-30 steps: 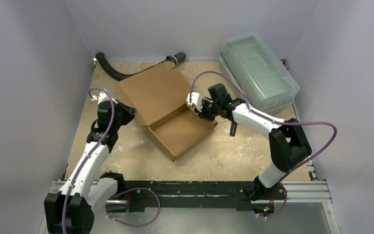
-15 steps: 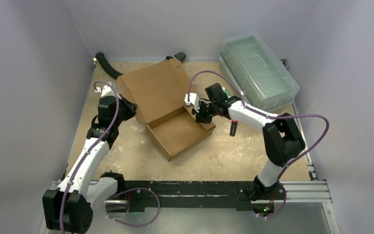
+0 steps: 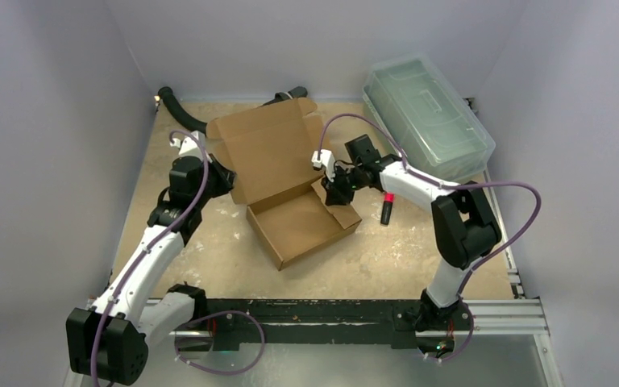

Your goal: Fold the paper box

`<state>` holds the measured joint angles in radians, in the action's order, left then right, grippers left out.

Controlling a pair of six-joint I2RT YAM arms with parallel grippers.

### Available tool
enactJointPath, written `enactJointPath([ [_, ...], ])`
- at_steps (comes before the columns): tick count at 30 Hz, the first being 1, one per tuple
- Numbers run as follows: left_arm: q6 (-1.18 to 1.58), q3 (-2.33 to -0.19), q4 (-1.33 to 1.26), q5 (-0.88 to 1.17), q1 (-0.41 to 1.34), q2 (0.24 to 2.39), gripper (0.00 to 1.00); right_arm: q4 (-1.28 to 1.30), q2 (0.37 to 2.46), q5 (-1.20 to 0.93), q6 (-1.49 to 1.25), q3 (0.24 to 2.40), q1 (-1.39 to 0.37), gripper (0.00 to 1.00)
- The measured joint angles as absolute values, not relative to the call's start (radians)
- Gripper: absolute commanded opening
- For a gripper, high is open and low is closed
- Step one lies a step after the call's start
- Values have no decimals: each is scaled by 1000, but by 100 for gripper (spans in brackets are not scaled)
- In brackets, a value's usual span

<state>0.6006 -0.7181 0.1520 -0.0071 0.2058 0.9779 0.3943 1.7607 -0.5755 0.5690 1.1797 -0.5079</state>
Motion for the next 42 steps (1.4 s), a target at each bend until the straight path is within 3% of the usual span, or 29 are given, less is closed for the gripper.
enactJointPath([
  [11,534,-727,146,-35,223,979,0,457,1653,-756,579,1195,-401,30],
  [17,529,-727,135,-46,235,979,0,348,1642,-746,465,1174,-323,52],
  [19,529,-727,134,-52,240,979,0,324,1660,-731,426,1162,-312,56],
  [30,525,-727,125,-76,265,979,0,273,1726,-693,324,1141,-271,57],
  [42,530,-727,141,-104,271,977,0,340,1730,-573,386,1147,-308,31],
])
